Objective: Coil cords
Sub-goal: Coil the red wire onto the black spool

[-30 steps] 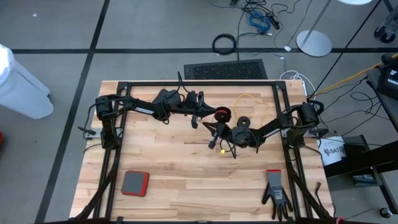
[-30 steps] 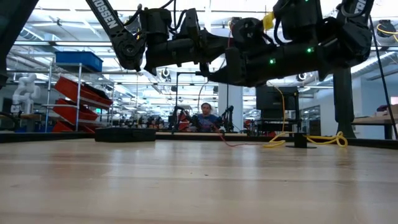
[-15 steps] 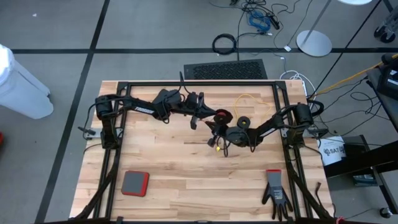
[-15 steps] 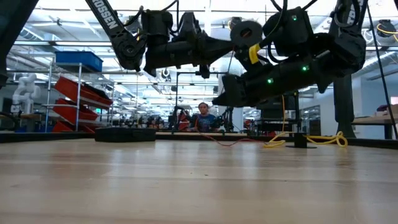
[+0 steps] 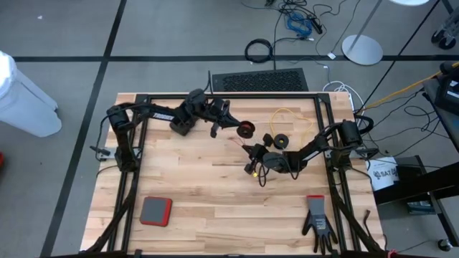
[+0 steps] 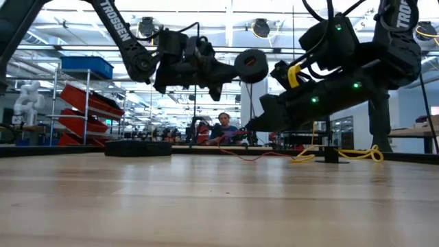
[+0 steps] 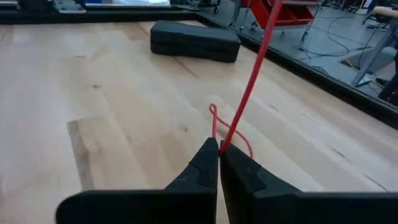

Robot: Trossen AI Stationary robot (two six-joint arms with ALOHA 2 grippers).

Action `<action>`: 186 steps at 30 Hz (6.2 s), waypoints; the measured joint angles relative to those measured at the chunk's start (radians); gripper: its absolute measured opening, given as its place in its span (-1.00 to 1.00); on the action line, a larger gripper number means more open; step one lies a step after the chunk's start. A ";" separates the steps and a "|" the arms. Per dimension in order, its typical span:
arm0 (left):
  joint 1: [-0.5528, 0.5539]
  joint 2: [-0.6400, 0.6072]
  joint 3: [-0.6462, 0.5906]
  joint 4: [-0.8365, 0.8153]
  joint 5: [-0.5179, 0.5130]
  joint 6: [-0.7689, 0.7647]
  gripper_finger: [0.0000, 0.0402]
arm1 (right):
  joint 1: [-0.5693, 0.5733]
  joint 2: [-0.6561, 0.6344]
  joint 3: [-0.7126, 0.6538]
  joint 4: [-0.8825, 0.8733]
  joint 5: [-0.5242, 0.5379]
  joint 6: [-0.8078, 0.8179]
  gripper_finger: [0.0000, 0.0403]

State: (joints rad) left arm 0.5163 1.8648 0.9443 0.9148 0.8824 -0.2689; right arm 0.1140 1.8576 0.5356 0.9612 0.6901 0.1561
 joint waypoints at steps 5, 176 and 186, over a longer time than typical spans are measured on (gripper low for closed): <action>0.035 -0.035 0.000 -0.119 0.002 0.130 -1.00 | 0.017 0.000 -0.001 0.002 0.006 0.009 -1.00; -0.386 0.289 0.178 -0.324 -0.936 1.183 -0.42 | 0.337 -0.152 0.134 -1.129 0.437 0.697 -0.21; -0.383 0.291 0.200 -0.371 -0.933 1.185 -0.42 | 0.337 -0.152 0.134 -1.126 0.437 0.697 -0.21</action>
State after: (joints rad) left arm 0.1331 2.1559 1.1440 0.5441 -0.0504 0.9165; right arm 0.4505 1.7054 0.6693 -0.1644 1.1271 0.8528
